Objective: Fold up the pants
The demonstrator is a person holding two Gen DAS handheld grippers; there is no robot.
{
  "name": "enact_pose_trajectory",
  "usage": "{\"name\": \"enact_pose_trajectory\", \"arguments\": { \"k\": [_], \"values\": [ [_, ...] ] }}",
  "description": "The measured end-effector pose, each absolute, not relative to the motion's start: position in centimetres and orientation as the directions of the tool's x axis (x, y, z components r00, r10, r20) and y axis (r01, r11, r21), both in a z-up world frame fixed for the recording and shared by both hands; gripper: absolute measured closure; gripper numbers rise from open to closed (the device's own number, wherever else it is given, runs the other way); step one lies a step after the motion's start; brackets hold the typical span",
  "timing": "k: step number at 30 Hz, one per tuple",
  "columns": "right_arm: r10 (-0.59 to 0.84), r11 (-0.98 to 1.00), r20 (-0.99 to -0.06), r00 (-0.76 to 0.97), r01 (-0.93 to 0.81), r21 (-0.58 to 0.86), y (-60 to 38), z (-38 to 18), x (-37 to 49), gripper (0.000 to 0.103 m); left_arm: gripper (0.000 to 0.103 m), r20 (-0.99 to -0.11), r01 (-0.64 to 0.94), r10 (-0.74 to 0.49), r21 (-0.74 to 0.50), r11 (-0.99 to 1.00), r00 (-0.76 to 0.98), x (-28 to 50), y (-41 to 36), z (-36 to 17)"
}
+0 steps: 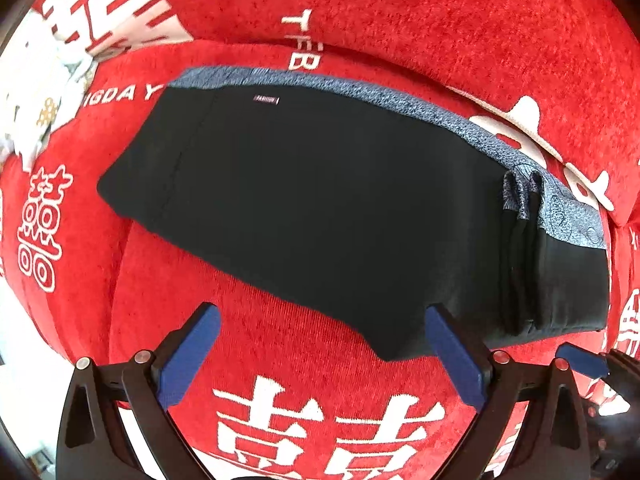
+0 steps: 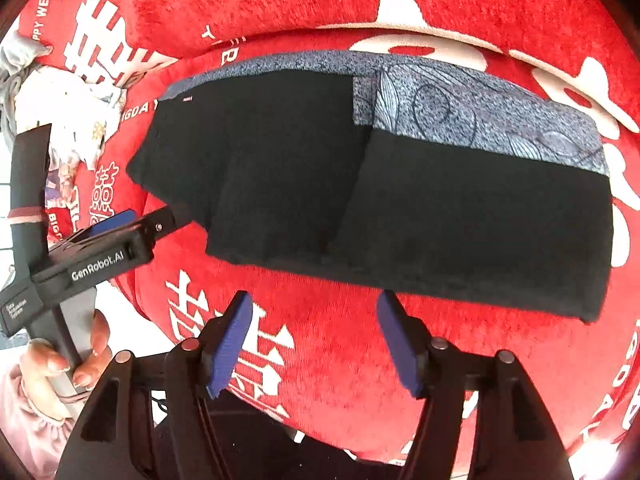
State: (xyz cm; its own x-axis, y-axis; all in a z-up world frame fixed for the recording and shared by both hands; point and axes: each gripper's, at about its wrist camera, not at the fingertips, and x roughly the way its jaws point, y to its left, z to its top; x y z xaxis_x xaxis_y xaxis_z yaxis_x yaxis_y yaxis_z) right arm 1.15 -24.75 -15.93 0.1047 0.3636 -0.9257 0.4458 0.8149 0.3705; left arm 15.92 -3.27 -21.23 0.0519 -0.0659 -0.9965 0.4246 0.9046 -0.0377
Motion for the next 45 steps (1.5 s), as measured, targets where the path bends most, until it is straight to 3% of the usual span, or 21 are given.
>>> {"name": "enact_pose_trajectory", "arguments": {
  "k": [6, 32, 45],
  "values": [
    [0.327, 0.833, -0.941, 0.092, 0.443, 0.333, -23.8, -15.5, 1.4, 0.018, 0.001, -0.997, 0.425, -0.074, -0.062, 0.903, 0.011, 15.6, -2.3, -21.7],
    [0.268, 0.900, -0.963, -0.009, 0.359, 0.247, -17.2, -17.9, 6.9, 0.018, 0.001, -0.996, 0.332, -0.049, -0.070, 0.941, -0.072, 21.9, 7.0, -25.9],
    [0.242, 0.908, -0.970, -0.014, 0.356, 0.221, -16.5, -18.8, 9.6, 0.018, 0.001, -0.999, 0.328, -0.045, -0.052, 0.943, -0.028, 26.1, 8.5, -25.5]
  ]
}}
